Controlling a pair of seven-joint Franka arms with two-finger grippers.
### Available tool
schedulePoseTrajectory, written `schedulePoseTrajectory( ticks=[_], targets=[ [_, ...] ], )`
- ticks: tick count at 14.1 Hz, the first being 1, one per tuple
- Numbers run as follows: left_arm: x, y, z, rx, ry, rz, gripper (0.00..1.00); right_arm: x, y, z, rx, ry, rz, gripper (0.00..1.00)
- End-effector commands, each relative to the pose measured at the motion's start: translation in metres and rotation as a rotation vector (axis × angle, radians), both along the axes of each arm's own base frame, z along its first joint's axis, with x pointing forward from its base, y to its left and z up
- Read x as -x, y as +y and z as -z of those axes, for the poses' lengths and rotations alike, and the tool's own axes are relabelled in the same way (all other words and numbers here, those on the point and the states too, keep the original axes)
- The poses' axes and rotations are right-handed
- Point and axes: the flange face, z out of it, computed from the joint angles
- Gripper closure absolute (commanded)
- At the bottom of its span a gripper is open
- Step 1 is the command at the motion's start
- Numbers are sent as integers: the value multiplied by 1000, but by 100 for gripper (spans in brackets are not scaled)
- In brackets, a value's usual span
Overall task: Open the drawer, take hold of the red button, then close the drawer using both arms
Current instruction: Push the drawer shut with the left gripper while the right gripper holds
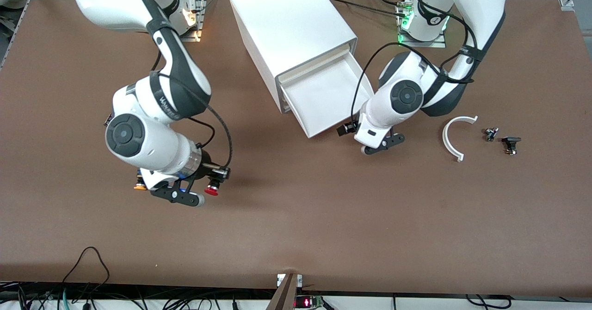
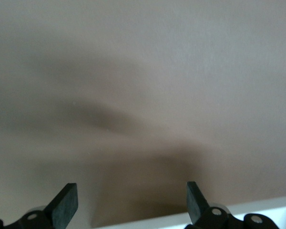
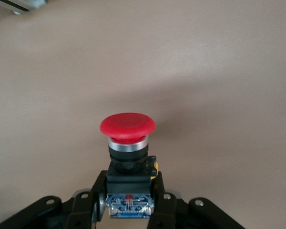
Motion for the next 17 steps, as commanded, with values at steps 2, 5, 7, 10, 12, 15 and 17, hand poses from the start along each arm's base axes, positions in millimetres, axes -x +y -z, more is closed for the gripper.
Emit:
schedulePoseTrajectory(
  ticks=[2,5,7,10,12,15,17],
  targets=[
    [25,-10,7,-10,-33,-22,0,-6,-38,21,25,23,-58,100],
    [41,-26,3,-10,-20,-13,0,-13,-73,41,41,40,-77,100],
    [55,-34,4,-22,7,-12,0,-15,-89,60,45,42,-80,100],
    [78,-46,0,-26,32,17,0,-17,-119,84,43,42,-118,100],
    [88,-59,-3,-19,38,25,0,-18,-134,96,41,33,-130,100],
    [104,-77,-6,9,68,36,0,-18,-146,111,40,40,-145,100],
    [113,-87,-5,9,74,44,0,-21,-156,127,38,40,-171,100]
  ],
)
